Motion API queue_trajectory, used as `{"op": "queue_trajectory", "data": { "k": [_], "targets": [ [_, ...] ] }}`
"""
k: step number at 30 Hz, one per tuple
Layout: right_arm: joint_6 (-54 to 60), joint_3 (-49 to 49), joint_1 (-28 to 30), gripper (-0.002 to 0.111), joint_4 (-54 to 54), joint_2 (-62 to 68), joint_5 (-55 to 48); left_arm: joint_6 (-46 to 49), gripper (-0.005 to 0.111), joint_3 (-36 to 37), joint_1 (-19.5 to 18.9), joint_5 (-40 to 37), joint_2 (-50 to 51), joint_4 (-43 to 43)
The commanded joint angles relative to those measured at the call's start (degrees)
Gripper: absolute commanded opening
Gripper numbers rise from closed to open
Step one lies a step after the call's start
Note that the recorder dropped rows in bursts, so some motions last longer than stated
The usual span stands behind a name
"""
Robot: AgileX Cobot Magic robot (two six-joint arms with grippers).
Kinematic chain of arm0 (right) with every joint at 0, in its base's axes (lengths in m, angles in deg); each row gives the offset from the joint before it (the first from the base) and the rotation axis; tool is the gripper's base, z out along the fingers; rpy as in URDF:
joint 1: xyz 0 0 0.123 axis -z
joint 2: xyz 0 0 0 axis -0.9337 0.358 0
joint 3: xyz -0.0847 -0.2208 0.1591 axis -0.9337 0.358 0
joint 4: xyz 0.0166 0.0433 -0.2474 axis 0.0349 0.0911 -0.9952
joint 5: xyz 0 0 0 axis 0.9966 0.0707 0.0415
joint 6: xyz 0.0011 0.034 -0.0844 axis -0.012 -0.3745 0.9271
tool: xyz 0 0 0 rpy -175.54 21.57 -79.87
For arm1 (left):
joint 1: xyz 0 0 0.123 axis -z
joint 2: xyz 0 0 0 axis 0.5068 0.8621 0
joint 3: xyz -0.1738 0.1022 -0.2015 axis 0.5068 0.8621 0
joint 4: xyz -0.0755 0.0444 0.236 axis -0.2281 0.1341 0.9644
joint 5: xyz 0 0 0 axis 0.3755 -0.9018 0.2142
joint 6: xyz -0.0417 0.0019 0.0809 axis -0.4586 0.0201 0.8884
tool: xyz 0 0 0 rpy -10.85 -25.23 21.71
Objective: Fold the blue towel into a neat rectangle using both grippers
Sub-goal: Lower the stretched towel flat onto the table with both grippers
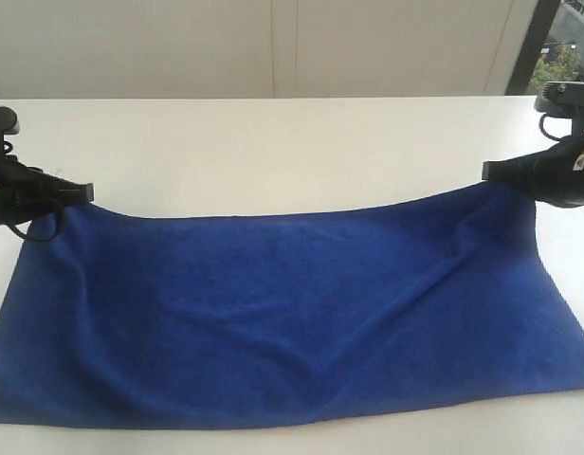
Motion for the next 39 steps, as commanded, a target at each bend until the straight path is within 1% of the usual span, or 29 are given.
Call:
{"op": "queue_trajectory", "data": {
  "k": [1,4,7,10,15,20,27,39],
  "targets": [
    [1.16,-3.39,0.35,0.000,-0.39,3.61,1.85,-0.29,0.000,-3.42,0.17,1.61,3.35,-0.77],
    [1.57,-5.05,0.65,0.000,-0.39,4.55,1.85,1.12,0.000,-5.84,0.17,1.61,4.81,-0.77],
    [1.57,-6.03,1.31,0.000,-0.39,5.07,1.77,4.17,0.000,-7.60,-0.09,-0.28,5.51,-0.77],
    [1.57,-6.07,2.29,0.000,-0.39,5.27,1.75,4.77,0.000,-8.35,-0.92,-1.94,5.51,-0.77],
    [1.57,-6.07,3.34,0.000,-0.39,5.27,2.06,4.88,0.000,-8.47,-2.29,-2.65,5.51,-0.77],
    [1.57,-6.07,3.59,0.000,-0.14,5.27,3.51,4.88,0.000,-8.47,-2.29,-1.84,5.51,-0.77],
    [1.57,-7.29,3.59,0.000,-0.14,8.63,5.29,4.88,0.000,-8.61,-2.29,-1.41,6.16,-0.66],
    [2.13,-12.65,3.59,0.000,-0.14,14.23,4.38,3.81,0.000,-15.28,-2.50,-4.26,13.01,-0.66]
  ]
}}
